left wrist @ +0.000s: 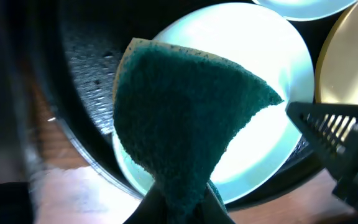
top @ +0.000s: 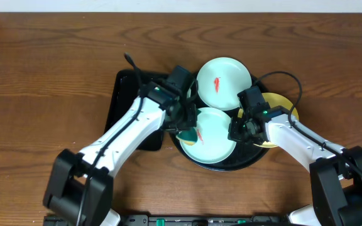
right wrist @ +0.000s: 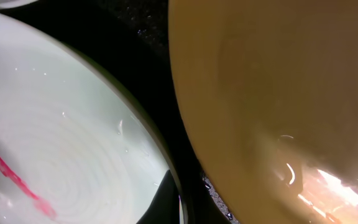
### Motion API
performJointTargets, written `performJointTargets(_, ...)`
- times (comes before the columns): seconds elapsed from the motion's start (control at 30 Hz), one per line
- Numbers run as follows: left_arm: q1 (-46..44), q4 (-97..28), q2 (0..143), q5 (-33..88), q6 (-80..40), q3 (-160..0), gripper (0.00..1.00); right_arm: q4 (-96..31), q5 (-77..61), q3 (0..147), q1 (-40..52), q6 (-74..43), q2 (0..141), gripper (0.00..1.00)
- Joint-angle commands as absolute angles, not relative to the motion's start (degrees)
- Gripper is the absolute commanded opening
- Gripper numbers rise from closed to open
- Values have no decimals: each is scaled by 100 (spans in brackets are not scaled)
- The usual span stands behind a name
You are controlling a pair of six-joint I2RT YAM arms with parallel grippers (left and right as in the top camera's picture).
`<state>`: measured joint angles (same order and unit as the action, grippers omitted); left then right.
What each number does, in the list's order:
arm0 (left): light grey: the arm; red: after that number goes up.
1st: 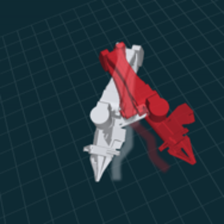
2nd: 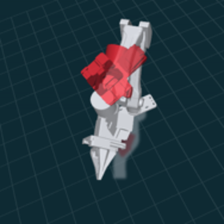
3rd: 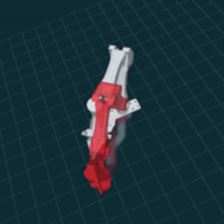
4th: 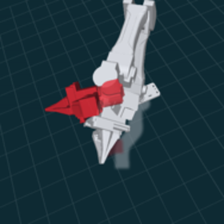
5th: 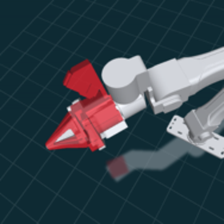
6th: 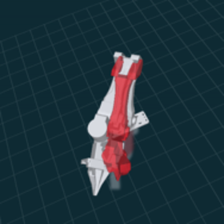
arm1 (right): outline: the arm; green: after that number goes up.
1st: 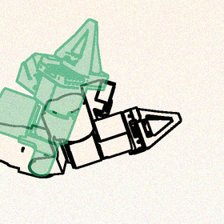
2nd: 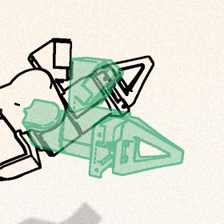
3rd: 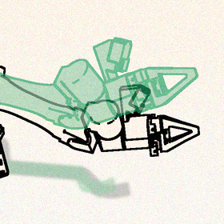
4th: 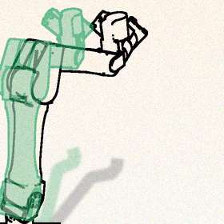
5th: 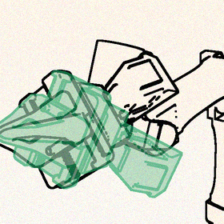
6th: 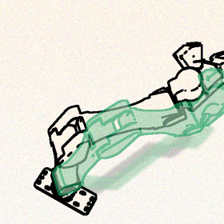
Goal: Clean dirty plates on tray and stack at the side
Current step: 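Scrub the lower pale green plate with the sponge in the left gripper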
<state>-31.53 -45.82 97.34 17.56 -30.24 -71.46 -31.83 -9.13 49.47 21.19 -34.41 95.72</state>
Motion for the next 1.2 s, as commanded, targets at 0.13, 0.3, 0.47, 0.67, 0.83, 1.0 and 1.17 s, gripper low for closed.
performJointTargets(0.13, -3590, -3990, 10565, 2320, -3750, -7253, 8, -3120, -161, 4908, 2069, -3848, 9633, 1)
performJointTargets(0.3, -3822, -3601, 11100, 2344, -3892, -7253, 8, -3116, -196, 4908, 2069, -3848, 9633, 1)
performJointTargets(0.47, -3854, -3382, 11574, 2115, -3813, -7251, 8, -3124, -198, 4908, 2069, -3804, 9633, 1)
performJointTargets(0.67, -3806, -4189, 11743, -563, -3258, -7251, 8, -3131, -198, 4908, 2067, -3743, 9633, 1)
performJointTargets(0.83, -3568, -4674, 11743, -1468, -3129, -7258, 8, -3192, -198, 4908, 2067, -3719, 9633, 1)
performJointTargets(1.0, -3236, -4810, 11743, -1546, -3138, -7277, 8, -3236, -196, 4908, 2067, -3719, 9633, 1)
performJointTargets(1.17, -3129, -4414, 11745, -75, -3153, -7277, 8, -3238, -198, 4908, 2067, -3719, 9633, 1)
